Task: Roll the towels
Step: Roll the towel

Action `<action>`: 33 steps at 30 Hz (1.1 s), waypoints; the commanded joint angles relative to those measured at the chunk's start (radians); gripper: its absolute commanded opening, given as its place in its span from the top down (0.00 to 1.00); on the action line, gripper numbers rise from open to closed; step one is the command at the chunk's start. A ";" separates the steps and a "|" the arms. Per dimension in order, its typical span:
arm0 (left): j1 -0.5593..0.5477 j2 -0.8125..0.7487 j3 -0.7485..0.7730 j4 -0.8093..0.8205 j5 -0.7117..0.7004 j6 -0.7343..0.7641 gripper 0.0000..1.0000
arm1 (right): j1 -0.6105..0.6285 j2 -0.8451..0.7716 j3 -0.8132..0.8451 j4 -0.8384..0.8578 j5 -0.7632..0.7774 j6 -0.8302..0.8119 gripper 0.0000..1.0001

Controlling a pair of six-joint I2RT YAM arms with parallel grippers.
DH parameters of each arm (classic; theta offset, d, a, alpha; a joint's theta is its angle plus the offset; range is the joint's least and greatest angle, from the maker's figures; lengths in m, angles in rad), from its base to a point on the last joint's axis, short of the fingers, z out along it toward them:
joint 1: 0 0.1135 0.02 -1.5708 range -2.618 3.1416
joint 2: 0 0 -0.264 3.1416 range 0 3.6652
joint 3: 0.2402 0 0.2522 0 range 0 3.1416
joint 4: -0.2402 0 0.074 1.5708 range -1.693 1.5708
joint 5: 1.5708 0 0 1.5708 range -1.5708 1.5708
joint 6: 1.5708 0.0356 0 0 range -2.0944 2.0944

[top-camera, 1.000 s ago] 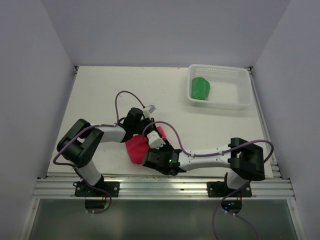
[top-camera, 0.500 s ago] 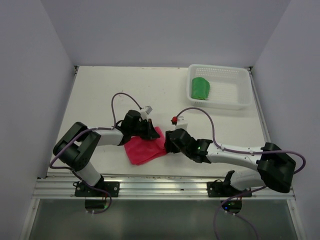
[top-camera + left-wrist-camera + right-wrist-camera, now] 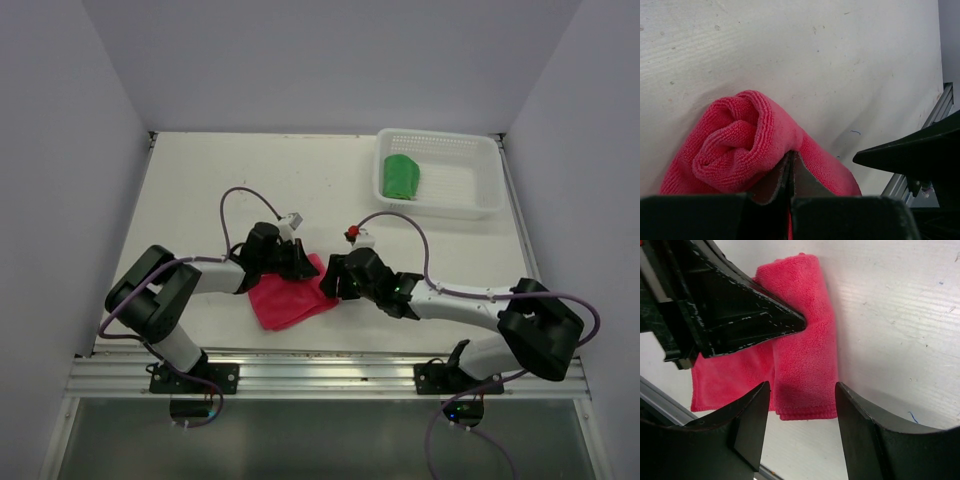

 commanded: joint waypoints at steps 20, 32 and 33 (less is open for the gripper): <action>0.021 -0.021 -0.026 -0.133 -0.070 0.039 1.00 | -0.010 0.172 -0.056 0.117 -0.103 -0.014 0.78; 0.090 -0.075 0.131 -0.235 -0.025 0.059 1.00 | 0.113 0.133 0.053 -0.104 0.219 -0.187 1.00; 0.092 -0.083 0.153 -0.242 -0.022 0.059 1.00 | 0.151 0.139 0.069 -0.125 0.301 -0.200 1.00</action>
